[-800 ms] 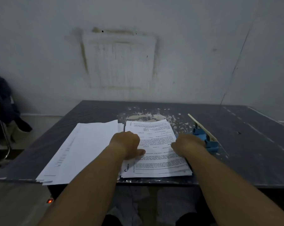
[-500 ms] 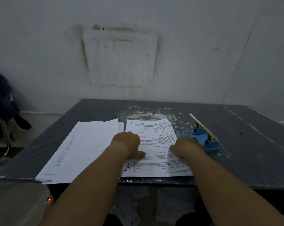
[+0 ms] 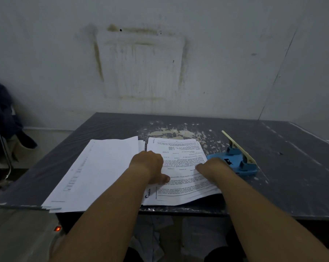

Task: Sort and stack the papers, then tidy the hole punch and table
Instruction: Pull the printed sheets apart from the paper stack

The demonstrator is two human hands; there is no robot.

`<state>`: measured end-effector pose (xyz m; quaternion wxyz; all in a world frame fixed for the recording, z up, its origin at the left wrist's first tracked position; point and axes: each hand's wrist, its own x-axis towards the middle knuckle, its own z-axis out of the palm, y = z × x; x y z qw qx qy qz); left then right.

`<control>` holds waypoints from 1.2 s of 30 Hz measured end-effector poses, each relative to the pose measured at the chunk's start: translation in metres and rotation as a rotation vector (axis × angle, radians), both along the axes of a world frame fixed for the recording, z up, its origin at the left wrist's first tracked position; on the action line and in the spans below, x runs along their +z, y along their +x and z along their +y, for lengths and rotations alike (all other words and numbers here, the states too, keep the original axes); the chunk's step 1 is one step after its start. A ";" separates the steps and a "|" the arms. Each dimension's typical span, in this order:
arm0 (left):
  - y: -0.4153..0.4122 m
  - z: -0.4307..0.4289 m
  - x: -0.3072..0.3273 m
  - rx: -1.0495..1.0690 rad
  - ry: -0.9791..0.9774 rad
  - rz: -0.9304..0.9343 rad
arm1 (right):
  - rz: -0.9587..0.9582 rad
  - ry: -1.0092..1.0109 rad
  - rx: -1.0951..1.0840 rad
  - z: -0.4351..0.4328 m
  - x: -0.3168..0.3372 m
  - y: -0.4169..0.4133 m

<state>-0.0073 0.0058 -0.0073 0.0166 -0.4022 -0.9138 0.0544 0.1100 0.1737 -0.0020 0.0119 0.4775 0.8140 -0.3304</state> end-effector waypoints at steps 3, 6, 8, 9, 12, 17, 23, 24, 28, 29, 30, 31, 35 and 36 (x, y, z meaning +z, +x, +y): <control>-0.001 0.000 0.000 0.000 -0.004 -0.005 | 0.194 -0.235 -0.088 0.006 0.004 0.002; -0.003 0.001 0.001 0.003 -0.006 -0.013 | 0.304 -0.450 -0.187 0.011 0.005 0.004; -0.003 0.001 0.002 0.003 -0.008 -0.012 | 0.320 -0.531 -0.185 0.011 0.008 0.008; -0.002 0.001 0.002 0.003 -0.008 -0.013 | 0.318 -0.558 -0.186 0.011 0.009 0.010; -0.003 0.000 0.001 0.006 -0.001 -0.012 | 0.353 -0.635 -0.211 0.011 0.012 0.014; -0.003 -0.001 0.001 0.016 -0.011 -0.025 | 0.307 -0.657 -0.216 0.009 0.012 0.019; -0.007 -0.004 0.004 0.018 -0.010 -0.088 | 0.243 -0.597 -0.178 0.006 0.014 0.025; -0.007 -0.004 0.004 0.022 -0.006 -0.092 | 0.240 -0.583 -0.163 0.006 0.014 0.025; -0.006 -0.006 0.006 0.035 0.005 -0.104 | 0.244 -0.558 -0.118 0.003 0.016 0.023; -0.005 -0.007 0.006 0.039 0.009 -0.109 | 0.259 -0.563 -0.111 0.003 0.017 0.023; -0.004 -0.007 0.006 0.041 0.014 -0.111 | 0.276 -0.562 -0.102 0.002 0.019 0.023; -0.003 -0.007 0.007 0.043 0.019 -0.113 | 0.294 -0.553 -0.086 0.001 0.021 0.022; 0.001 -0.009 0.008 0.051 0.040 -0.103 | 0.403 -0.515 -0.004 0.004 0.023 0.019; 0.002 -0.009 0.008 0.055 0.053 -0.095 | 0.432 -0.516 0.004 0.006 0.023 0.018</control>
